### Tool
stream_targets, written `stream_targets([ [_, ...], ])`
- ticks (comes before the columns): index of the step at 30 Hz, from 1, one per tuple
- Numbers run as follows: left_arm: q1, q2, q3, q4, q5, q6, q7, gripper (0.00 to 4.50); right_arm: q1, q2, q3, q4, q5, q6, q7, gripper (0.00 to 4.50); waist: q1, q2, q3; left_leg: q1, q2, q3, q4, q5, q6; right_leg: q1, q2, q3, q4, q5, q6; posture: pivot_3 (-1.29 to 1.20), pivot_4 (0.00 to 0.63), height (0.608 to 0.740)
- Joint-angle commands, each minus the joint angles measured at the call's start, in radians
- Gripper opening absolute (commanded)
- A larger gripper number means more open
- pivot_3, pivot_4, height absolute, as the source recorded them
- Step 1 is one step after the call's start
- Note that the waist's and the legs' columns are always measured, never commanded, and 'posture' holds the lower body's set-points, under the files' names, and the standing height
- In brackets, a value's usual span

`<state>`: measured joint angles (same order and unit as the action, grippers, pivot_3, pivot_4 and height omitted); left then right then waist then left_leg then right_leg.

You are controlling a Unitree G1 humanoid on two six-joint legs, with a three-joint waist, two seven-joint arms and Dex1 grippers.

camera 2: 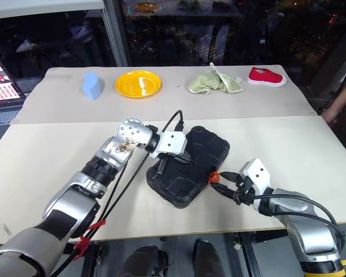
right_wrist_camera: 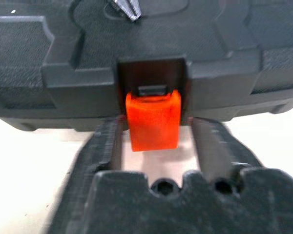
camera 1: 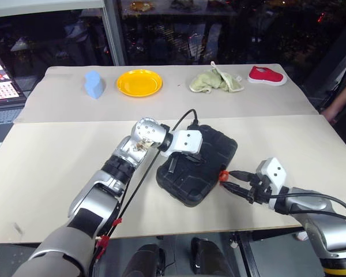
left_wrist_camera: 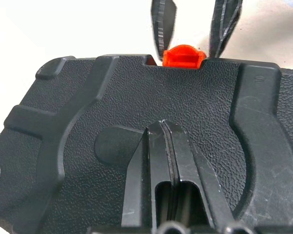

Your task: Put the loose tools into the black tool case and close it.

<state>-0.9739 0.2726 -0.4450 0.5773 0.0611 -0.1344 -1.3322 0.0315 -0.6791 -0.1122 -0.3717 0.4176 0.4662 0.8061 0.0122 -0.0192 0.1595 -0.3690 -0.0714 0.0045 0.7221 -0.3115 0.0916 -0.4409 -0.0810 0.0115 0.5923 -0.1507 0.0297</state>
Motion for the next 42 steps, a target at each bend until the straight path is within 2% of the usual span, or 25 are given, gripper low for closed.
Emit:
stream_targets([
  [1,0.026,0.013,-0.041,0.026,0.05,0.006,-0.011,0.0,0.045,-0.032,-0.087,-0.07,0.046,0.016,0.011,3.7,0.001,0.0,0.0,0.0,0.0,0.0,0.0,0.0,0.0,0.0,0.0,0.0,0.0,0.0,0.0,0.0,0.15,0.74],
  [5,0.029,0.01,-0.042,0.025,0.049,0.007,-0.007,0.0,0.116,-0.053,-0.097,-0.075,0.029,0.003,0.017,3.7,0.001,0.0,0.0,0.0,0.0,0.0,0.0,-0.001,0.001,0.0,0.0,0.0,-0.001,0.0,0.0,0.0,0.15,0.74],
  [6,0.029,0.009,-0.042,0.026,0.049,0.008,-0.006,0.0,0.123,-0.054,-0.092,-0.068,0.02,-0.003,0.015,3.27,0.0,0.0,0.0,0.0,0.0,0.0,0.0,-0.001,0.001,0.0,0.0,0.0,-0.001,0.0,0.0,0.0,0.15,0.74],
  [8,0.027,0.006,-0.043,0.028,0.049,0.008,-0.005,0.0,0.119,-0.046,-0.077,-0.042,0.002,-0.009,0.003,3.0,0.0,0.0,0.0,0.0,0.0,0.0,0.0,-0.001,0.001,0.0,-0.001,0.0,-0.001,0.0,0.0,0.0,0.15,0.74],
  [9,0.026,0.006,-0.043,0.029,0.049,0.007,-0.005,0.0,0.113,-0.042,-0.068,-0.03,-0.007,-0.009,-0.002,2.7,0.0,0.0,0.0,0.0,0.0,0.0,0.0,-0.001,0.001,0.001,-0.001,0.0,-0.001,0.0,0.0,0.0,0.15,0.74],
  [10,0.024,0.005,-0.043,0.031,0.048,0.007,-0.004,0.0,0.101,-0.036,-0.054,-0.015,-0.018,-0.01,-0.008,2.23,0.001,0.0,0.0,0.0,0.0,0.0,0.0,0.0,0.0,0.001,0.0,0.0,-0.001,-0.001,0.002,0.0,0.15,0.74],
  [16,0.015,0.006,-0.043,0.038,0.049,0.006,-0.005,0.0,0.021,0.007,0.031,0.051,-0.069,-0.023,-0.033,0.25,0.0,0.0,0.0,0.0,0.0,0.0,0.0,0.0,0.0,0.001,0.0,0.0,0.0,-0.003,0.005,0.0,0.15,0.74],
  [17,0.015,0.006,-0.043,0.037,0.049,0.006,-0.005,0.0,0.01,0.014,0.045,0.058,-0.074,-0.024,-0.035,0.04,0.0,0.0,0.0,0.0,0.0,0.0,0.0,0.0,0.0,0.001,0.0,0.0,0.0,-0.003,0.004,0.0,0.15,0.74],
  [23,0.012,0.008,-0.041,0.036,0.049,0.01,-0.003,0.0,-0.013,0.041,0.099,0.035,-0.073,-0.001,-0.032,0.04,0.0,0.0,0.0,0.0,0.0,0.0,0.0,0.0,0.0,0.0,0.0,0.0,0.0,0.0,0.0,0.0,0.15,0.74],
  [31,0.013,0.009,-0.04,0.04,0.05,0.009,0.0,0.0,-0.053,0.036,0.037,-0.046,0.011,0.067,-0.036,0.04,-0.001,0.0,0.0,0.0,0.0,0.0,0.0,0.0,0.0,0.0,0.0,0.0,0.0,0.0,0.0,0.0,0.15,0.74],
  [42,0.009,-0.009,-0.043,0.053,0.049,0.005,0.01,0.0,-0.082,0.014,0.016,-0.109,0.049,0.138,-0.041,0.04,-0.003,0.0,0.0,0.0,0.0,0.0,0.0,0.001,-0.001,0.0,0.001,0.0,0.0,-0.001,0.002,0.0,0.15,0.74],
])
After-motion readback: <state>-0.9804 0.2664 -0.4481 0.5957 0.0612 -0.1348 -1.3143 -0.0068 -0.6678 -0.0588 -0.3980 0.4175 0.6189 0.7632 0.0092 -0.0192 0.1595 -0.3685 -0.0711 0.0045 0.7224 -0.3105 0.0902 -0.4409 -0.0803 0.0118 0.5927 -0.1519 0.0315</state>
